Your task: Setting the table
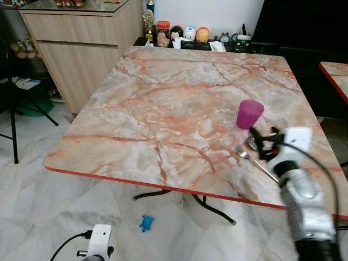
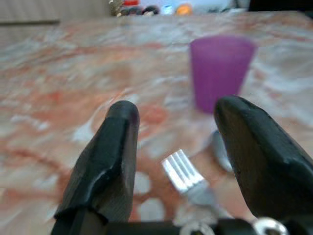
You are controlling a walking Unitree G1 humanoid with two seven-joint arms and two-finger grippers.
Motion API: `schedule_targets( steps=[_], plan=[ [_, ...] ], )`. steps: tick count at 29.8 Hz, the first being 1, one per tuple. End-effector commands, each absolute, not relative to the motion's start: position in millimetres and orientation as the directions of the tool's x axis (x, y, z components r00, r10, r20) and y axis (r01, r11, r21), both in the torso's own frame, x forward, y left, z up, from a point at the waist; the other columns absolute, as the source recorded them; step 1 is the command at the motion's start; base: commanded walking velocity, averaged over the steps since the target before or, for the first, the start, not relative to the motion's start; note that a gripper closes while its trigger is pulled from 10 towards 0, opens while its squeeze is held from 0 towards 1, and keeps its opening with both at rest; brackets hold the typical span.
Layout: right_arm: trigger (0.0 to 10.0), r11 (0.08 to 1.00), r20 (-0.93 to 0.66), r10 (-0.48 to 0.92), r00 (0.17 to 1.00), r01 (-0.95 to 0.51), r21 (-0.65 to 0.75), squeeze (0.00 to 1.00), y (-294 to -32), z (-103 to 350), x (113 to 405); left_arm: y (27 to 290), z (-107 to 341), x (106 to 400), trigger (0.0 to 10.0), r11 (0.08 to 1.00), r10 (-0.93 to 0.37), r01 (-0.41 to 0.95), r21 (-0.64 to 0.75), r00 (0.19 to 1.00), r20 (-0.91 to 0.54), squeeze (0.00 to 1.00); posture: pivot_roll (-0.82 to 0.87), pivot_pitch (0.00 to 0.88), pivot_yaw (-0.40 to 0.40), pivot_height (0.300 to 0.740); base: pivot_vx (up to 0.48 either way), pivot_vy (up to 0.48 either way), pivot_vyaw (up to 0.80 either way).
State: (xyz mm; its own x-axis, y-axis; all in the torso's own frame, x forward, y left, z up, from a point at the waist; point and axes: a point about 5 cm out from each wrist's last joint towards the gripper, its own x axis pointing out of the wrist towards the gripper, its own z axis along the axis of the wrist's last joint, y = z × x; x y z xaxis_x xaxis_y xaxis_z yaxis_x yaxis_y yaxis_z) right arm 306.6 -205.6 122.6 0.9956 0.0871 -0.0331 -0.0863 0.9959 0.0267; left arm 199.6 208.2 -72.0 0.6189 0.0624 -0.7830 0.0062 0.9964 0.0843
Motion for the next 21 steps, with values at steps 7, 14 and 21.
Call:
schedule_targets(
  steps=[7,14,21],
  plan=[
    [10.0,0.999,-0.004,0.052,0.999,-0.052,-0.001,0.00,-218,134,311,214,-72,199,10.0,0.994,0.080,0.006,0.106,0.616,-0.784,0.00,0.03,0.057,-0.025,0.740,0.000,-0.259,0.00],
    [10.0,0.998,-0.014,0.060,0.998,-0.060,-0.016,0.00,-216,134,315,210,-75,195,10.0,0.994,0.071,0.024,0.106,0.594,-0.801,0.00,0.04,0.056,-0.027,0.740,0.000,-0.227,0.00],
    [10.0,0.995,-0.035,0.098,0.995,-0.099,-0.023,0.00,-211,133,318,210,-75,194,10.0,0.996,0.069,0.011,0.093,0.591,-0.803,0.00,0.04,0.057,-0.028,0.740,0.000,0.000,0.00]
  ],
)
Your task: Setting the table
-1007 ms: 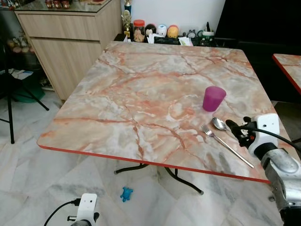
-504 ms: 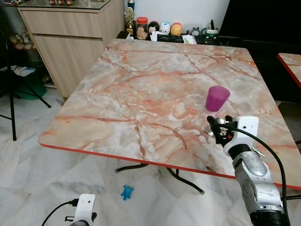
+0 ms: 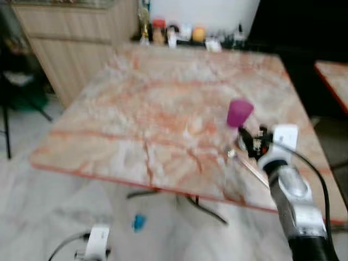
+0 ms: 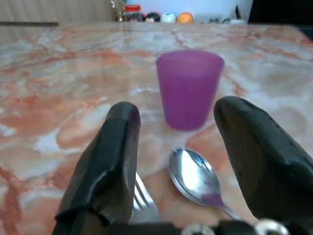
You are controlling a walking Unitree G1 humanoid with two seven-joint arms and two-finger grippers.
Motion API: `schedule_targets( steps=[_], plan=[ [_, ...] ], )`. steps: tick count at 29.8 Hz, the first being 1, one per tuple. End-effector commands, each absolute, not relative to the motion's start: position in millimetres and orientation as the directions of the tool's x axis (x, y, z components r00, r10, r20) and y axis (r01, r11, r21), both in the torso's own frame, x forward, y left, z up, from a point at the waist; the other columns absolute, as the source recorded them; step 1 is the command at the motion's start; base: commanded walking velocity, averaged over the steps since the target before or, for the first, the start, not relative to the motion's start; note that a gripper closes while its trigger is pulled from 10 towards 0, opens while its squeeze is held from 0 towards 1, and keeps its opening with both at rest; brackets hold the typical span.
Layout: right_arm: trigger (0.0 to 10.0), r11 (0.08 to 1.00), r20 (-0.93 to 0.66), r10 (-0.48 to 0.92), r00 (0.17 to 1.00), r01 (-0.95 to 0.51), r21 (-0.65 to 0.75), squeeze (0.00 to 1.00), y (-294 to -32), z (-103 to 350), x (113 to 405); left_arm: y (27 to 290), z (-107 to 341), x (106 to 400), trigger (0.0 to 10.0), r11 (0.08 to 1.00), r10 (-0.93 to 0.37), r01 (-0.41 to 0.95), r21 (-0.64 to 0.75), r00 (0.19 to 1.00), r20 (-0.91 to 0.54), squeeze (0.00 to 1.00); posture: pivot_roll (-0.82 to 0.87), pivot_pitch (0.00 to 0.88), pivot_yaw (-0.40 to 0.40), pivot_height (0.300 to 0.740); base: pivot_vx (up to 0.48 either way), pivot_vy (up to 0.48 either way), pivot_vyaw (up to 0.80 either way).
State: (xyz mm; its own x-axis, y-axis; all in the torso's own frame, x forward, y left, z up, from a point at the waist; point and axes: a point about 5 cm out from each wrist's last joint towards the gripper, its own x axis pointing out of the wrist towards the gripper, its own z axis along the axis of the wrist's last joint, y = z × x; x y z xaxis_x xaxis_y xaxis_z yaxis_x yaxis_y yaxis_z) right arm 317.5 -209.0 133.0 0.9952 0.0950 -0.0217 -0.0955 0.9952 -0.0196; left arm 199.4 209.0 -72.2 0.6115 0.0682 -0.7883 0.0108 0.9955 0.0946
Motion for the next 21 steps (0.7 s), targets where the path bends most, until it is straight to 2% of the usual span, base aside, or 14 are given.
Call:
schedule_targets(
  steps=[1,8,11,19,20,21],
  plan=[
    [10.0,0.994,-0.040,0.105,0.994,-0.106,-0.023,0.00,-210,132,319,210,-75,194,10.0,0.996,0.069,0.011,0.093,0.591,-0.803,0.00,0.04,0.057,-0.028,0.740,0.000,0.000,0.00],
    [10.0,0.986,-0.074,0.152,0.986,-0.156,-0.053,0.00,-209,134,323,212,-74,195,10.0,0.995,0.071,0.010,0.095,0.592,-0.803,0.00,0.04,0.059,-0.029,0.740,0.000,0.000,0.00],
    [10.0,0.959,-0.139,0.249,0.959,-0.264,-0.102,0.00,-210,138,324,211,-74,195,10.0,0.996,0.065,0.011,0.089,0.590,-0.805,0.00,0.04,0.064,-0.023,0.740,0.000,0.000,0.00],
    [10.0,0.882,-0.273,0.393,0.878,-0.444,-0.160,0.00,-224,144,311,210,-76,193,10.0,0.997,0.050,0.017,0.074,0.583,-0.811,0.00,0.04,0.067,-0.020,0.740,0.000,0.000,0.00],
    [10.0,0.868,-0.285,0.403,0.870,-0.462,-0.182,0.20,-225,145,310,210,-76,193,10.0,0.997,0.050,0.017,0.073,0.582,-0.811,0.00,0.04,0.069,-0.017,0.740,0.000,0.000,0.00],
    [10.0,0.854,-0.293,0.419,0.860,-0.482,-0.194,0.89,-226,148,308,210,-76,193,10.0,0.997,0.048,0.019,0.072,0.580,-0.813,0.00,0.03,0.070,-0.016,0.740,0.000,0.000,0.00]
  ],
)
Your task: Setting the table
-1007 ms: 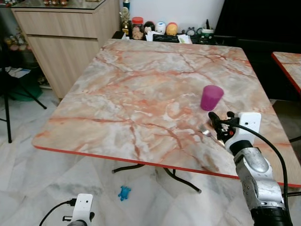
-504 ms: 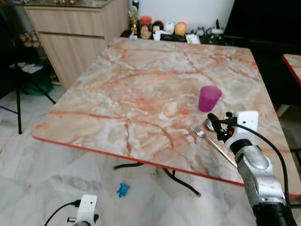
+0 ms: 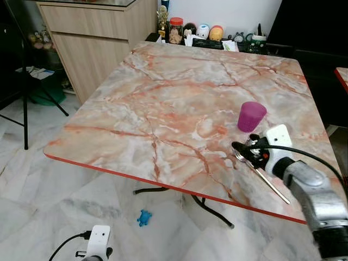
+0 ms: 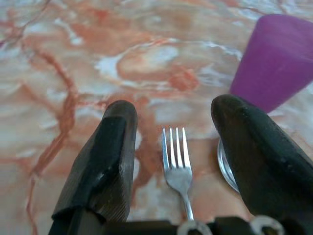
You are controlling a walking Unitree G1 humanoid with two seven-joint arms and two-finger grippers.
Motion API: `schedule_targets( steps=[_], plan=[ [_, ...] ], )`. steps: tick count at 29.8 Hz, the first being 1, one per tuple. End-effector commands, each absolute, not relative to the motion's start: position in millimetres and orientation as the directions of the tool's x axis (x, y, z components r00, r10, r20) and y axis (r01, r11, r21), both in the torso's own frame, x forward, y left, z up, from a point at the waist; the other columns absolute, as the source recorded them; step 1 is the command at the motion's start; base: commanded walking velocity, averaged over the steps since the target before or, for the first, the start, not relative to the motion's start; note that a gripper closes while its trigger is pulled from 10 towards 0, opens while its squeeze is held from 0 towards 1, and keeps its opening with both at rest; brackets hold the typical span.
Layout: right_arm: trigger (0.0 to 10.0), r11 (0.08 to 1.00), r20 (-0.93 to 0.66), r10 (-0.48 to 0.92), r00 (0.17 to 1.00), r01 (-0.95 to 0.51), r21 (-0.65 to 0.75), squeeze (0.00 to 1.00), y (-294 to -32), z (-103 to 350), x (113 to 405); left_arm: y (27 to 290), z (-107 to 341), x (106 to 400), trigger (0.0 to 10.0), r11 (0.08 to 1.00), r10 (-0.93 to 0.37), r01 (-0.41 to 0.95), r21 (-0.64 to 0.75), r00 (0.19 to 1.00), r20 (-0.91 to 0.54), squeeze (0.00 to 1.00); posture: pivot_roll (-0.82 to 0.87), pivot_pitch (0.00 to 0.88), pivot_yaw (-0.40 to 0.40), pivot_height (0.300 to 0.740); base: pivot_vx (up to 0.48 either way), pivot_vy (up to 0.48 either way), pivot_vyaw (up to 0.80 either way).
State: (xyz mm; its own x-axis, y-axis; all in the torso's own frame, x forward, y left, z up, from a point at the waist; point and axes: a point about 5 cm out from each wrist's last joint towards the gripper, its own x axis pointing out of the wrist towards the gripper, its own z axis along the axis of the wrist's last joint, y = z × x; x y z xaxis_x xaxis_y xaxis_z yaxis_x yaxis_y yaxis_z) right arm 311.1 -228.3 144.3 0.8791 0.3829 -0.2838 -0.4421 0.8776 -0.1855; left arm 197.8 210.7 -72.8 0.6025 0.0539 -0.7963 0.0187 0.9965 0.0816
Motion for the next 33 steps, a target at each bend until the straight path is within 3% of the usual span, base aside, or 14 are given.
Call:
schedule_targets(
  steps=[1,2,5,6,7,8,9,21,33],
  plan=[
    [10.0,0.854,-0.293,0.419,0.860,-0.482,-0.194,0.89,-226,148,308,210,-76,193,10.0,0.997,0.048,0.019,0.072,0.580,-0.813,0.00,0.03,0.070,-0.016,0.740,0.000,0.000,0.00],
    [10.0,0.857,-0.282,0.428,0.859,-0.485,-0.176,1.00,-228,150,308,210,-76,192,10.0,0.997,0.046,0.022,0.072,0.578,-0.815,0.00,0.04,0.071,-0.016,0.740,0.000,0.000,0.00],
    [10.0,0.872,-0.308,0.397,0.865,-0.460,-0.168,1.00,-235,149,308,210,-76,192,10.0,0.998,0.041,0.021,0.065,0.579,-0.815,0.00,0.04,0.073,-0.012,0.740,0.000,0.000,0.00],
    [10.0,0.882,-0.321,0.389,0.863,-0.450,-0.140,0.92,-240,148,307,209,-76,192,10.0,0.998,0.039,0.022,0.064,0.579,-0.814,0.00,0.04,0.073,-0.012,0.740,0.000,0.000,0.00],
    [10.0,0.882,-0.321,0.389,0.863,-0.450,-0.140,0.92,-240,148,307,209,-76,192,10.0,0.998,0.039,0.022,0.064,0.579,-0.814,0.00,0.04,0.073,-0.012,0.740,0.000,0.000,0.00],
    [10.0,0.889,-0.326,0.396,0.858,-0.448,-0.100,0.54,-243,146,305,209,-76,193,10.0,0.998,0.035,0.023,0.060,0.581,-0.813,0.00,0.04,0.072,-0.013,0.740,0.000,0.000,0.00],
    [10.0,0.891,-0.330,0.396,0.857,-0.446,-0.089,0.00,-244,145,304,209,-76,193,10.0,0.998,0.034,0.024,0.058,0.581,-0.813,0.00,0.04,0.075,-0.015,0.740,0.000,0.000,0.00],
    [10.0,0.918,-0.473,0.344,0.811,-0.397,-0.014,0.00,-262,107,282,209,-77,190,10.0,0.998,0.030,0.028,0.056,0.573,-0.819,0.00,0.03,0.081,-0.011,0.740,0.000,0.000,0.00],
    [10.0,0.919,-0.466,0.341,0.817,-0.395,-0.020,0.00,-265,103,286,209,-77,190,10.0,0.998,0.029,0.030,0.056,0.576,-0.817,0.00,0.04,0.084,-0.012,0.740,0.000,0.000,0.00]
  ],
)
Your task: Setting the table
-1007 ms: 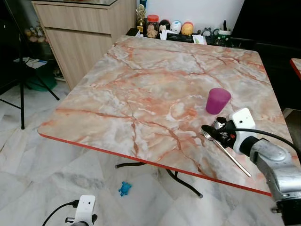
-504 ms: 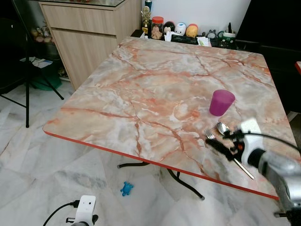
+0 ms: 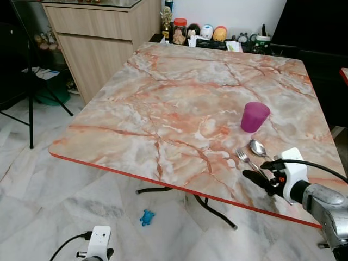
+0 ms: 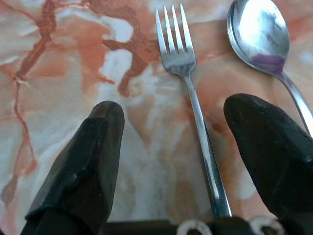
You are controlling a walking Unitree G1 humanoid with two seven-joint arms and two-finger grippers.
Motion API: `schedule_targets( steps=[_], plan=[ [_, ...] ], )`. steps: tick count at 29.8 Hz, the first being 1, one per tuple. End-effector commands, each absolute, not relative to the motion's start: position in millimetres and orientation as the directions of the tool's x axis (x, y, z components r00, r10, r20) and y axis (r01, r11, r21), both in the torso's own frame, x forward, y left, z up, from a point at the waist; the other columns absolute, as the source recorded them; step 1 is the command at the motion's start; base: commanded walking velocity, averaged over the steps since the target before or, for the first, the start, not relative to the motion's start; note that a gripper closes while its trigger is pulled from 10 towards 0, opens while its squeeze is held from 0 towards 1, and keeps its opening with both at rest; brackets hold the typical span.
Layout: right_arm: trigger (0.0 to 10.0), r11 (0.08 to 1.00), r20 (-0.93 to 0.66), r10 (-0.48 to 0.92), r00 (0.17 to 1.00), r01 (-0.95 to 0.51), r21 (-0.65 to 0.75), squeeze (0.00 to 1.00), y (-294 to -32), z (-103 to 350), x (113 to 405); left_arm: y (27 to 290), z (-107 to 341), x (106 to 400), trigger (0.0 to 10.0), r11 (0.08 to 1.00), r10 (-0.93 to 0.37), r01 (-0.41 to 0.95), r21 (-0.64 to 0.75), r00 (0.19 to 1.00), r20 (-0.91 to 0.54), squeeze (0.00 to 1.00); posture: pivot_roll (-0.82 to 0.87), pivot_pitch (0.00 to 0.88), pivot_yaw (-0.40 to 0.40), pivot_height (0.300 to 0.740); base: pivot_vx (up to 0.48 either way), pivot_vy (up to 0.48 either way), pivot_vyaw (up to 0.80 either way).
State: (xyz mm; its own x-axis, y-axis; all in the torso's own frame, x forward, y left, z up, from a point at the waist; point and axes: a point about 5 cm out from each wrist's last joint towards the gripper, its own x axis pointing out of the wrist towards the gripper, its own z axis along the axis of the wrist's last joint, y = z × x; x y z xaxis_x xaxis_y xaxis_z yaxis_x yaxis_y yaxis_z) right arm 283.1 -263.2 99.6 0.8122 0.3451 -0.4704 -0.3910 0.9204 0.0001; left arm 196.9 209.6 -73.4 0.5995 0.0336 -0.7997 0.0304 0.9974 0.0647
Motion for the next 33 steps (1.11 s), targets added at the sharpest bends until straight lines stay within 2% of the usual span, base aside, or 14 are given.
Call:
schedule_targets(
  steps=[1,7,24,25,26,27,33],
  plan=[
    [10.0,0.918,-0.467,0.339,0.817,-0.395,-0.026,0.00,-266,103,286,209,-77,190,10.0,0.998,0.031,0.029,0.058,0.575,-0.817,0.00,0.04,0.085,-0.011,0.740,0.000,0.000,0.00],
    [10.0,0.933,-0.466,0.293,0.835,-0.357,-0.052,0.00,-269,99,293,210,-77,190,10.0,0.998,0.032,0.028,0.059,0.575,-0.818,0.00,0.04,0.085,-0.011,0.740,0.000,0.000,0.00],
    [9.9,0.921,-0.435,0.352,0.828,-0.390,0.002,0.00,-253,91,299,210,-78,189,10.0,0.998,0.033,0.031,0.063,0.574,-0.818,0.00,0.05,0.087,-0.009,0.740,0.000,0.000,0.00],
    [7.3,0.921,-0.436,0.352,0.828,-0.390,0.004,0.00,-253,91,299,210,-78,189,10.0,0.998,0.033,0.032,0.063,0.574,-0.818,0.00,0.05,0.087,-0.009,0.740,0.000,0.000,0.00],
    [2.0,0.921,-0.437,0.351,0.828,-0.389,0.003,0.00,-253,90,299,210,-78,189,10.0,0.998,0.033,0.032,0.062,0.574,-0.818,0.00,0.05,0.087,-0.009,0.740,0.000,0.000,0.00],
    [0.0,0.921,-0.444,0.349,0.825,-0.389,0.002,0.00,-254,88,299,210,-78,188,10.0,0.998,0.032,0.032,0.062,0.573,-0.819,0.00,0.05,0.089,-0.009,0.740,0.000,0.000,0.00],
    [0.0,0.923,-0.462,0.334,0.821,-0.385,-0.017,0.00,-256,86,298,209,-78,188,10.0,0.998,0.028,0.034,0.058,0.573,-0.819,0.00,0.05,0.088,-0.010,0.740,0.000,0.000,0.00]
  ],
)
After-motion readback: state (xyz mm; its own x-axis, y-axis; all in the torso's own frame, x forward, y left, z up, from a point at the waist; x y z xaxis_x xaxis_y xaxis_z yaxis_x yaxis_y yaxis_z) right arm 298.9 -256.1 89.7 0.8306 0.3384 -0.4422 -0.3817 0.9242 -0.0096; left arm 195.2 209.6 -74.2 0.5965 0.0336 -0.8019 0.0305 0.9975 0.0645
